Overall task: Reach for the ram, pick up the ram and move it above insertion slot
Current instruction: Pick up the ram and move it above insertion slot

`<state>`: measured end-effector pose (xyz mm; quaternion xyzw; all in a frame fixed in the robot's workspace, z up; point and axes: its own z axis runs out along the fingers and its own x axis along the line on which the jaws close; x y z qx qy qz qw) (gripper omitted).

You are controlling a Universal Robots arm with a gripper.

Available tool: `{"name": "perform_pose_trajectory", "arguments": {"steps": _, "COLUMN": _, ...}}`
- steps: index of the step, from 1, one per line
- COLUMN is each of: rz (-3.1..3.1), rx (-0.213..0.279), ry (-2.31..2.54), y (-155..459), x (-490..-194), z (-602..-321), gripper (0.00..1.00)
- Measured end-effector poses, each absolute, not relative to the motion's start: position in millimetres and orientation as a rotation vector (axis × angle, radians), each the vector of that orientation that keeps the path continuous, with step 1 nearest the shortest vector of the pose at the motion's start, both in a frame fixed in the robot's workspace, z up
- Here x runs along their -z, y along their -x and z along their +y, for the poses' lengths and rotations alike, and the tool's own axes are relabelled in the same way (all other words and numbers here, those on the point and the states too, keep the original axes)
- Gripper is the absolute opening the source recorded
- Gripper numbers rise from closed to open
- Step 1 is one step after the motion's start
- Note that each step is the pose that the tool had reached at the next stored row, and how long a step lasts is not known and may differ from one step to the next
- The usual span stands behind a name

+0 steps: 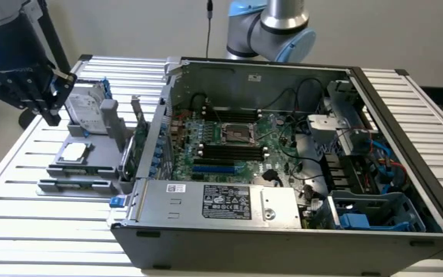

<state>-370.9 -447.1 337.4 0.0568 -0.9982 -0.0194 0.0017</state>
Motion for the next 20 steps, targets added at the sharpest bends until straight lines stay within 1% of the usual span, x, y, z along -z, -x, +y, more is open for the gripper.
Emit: {"name": "perform_pose_trajectory", "arguments": {"steps": 20, "rz": -3.042, "rx": 0.058, "ry": -0.740, "y": 370.9, "x": -329.3, "z": -447.1, "gripper": 0.11}}
